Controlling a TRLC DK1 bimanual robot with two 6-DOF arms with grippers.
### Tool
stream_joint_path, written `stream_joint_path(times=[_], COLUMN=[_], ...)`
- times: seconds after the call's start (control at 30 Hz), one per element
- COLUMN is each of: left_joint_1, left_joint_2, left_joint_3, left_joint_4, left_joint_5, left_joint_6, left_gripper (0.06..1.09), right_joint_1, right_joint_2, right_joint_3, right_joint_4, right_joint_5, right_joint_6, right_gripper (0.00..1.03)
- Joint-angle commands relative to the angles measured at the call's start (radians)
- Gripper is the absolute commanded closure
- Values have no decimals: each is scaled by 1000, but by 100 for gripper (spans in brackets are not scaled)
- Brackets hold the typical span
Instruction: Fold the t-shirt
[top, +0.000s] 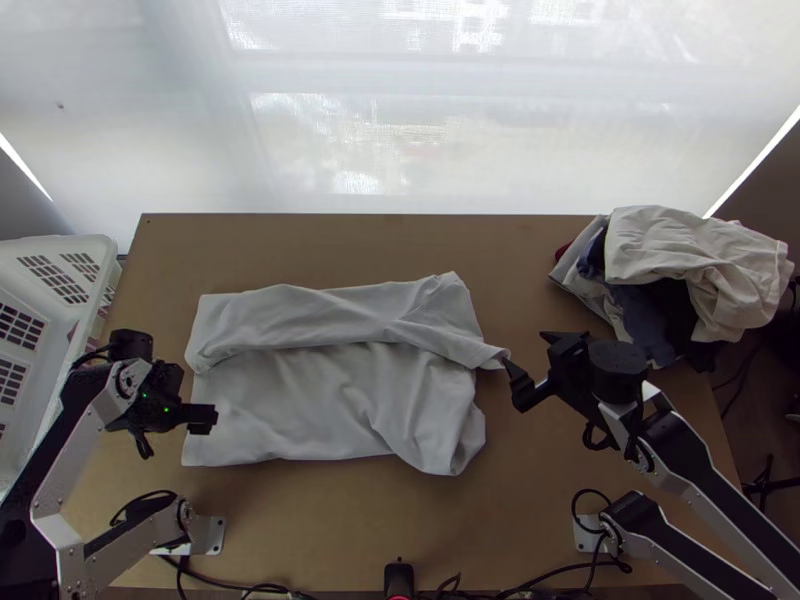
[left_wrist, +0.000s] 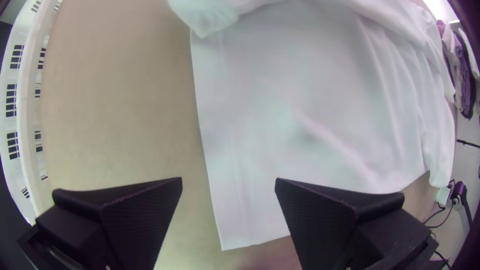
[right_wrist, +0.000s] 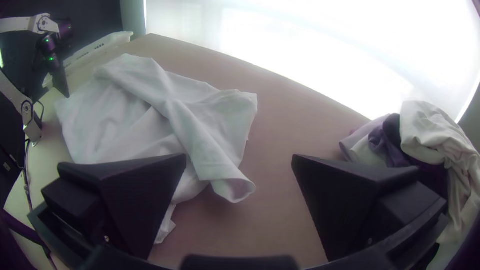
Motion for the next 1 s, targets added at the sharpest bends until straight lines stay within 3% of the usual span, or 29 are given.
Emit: stream_joint_path(times=[0.0, 0.1, 0.23, 0.43, 0.63, 0.8, 0.97], left_joint_1=[1, 3, -8, -12, -12, -11, 11], left_joint_2=[122, 149, 144, 170, 187, 185, 185], left_joint_3=[57, 51, 28, 33, 39, 86, 215], left_joint_4=[-118, -144, -144, -145, -133, -132, -132], left_joint_5=[-31, -31, -8, 79, 90, 90, 140], left_joint_6=[34, 42, 50, 85, 94, 85, 44], left_gripper=[20, 20, 29, 68, 105, 105, 105], right_joint_1=[31, 32, 40, 54, 135, 320, 420], right_joint_2=[0, 14, 29, 48, 75, 92, 100], right_joint_3=[24, 35, 49, 72, 115, 115, 112], right_joint_4=[-6, 1, 3, 3, -97, -319, -451], right_joint_5=[5, 5, 5, 6, 9, 5, -40], right_joint_6=[-11, -11, -12, -23, -72, -155, -179], right_gripper=[5, 5, 5, 5, 5, 4, 4])
